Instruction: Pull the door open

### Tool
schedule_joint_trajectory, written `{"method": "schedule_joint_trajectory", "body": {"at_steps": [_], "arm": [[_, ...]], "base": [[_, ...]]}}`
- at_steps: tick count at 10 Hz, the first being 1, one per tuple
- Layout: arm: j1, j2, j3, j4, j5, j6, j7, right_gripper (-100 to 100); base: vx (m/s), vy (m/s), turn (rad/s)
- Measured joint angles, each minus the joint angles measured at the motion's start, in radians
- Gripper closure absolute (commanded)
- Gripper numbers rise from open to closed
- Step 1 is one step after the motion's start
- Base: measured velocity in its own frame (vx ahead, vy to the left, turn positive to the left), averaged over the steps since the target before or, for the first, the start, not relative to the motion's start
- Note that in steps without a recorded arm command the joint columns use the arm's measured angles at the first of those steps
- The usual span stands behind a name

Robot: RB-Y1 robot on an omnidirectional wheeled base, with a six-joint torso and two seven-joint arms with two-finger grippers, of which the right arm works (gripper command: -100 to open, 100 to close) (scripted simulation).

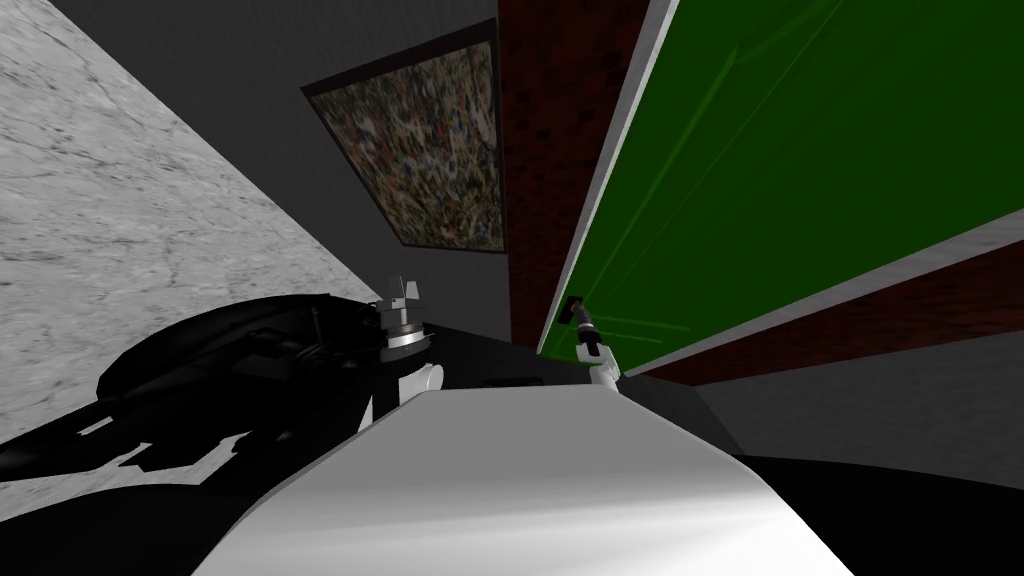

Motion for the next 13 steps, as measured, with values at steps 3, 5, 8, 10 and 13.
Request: {"method": "schedule_joint_trajectory", "body": {"at_steps": [3,5,8,10,13], "arm": [[0.007,-0.013,0.027,-0.006,-0.076,0.007,-0.078,100],[0.015,-0.018,0.042,-0.011,-0.120,0.010,-0.123,100],[0.014,-0.034,0.067,-0.002,-0.200,0.013,-0.197,100],[0.021,-0.041,0.084,-0.003,-0.247,0.014,-0.243,100],[0.024,-0.053,0.107,-0.006,-0.321,0.024,-0.308,100]], "base": [[-0.054,-0.020,0.037],[-0.042,-0.015,0.031],[-0.057,-0.023,0.039],[-0.040,-0.007,0.029],[-0.041,-0.019,0.038]]}}
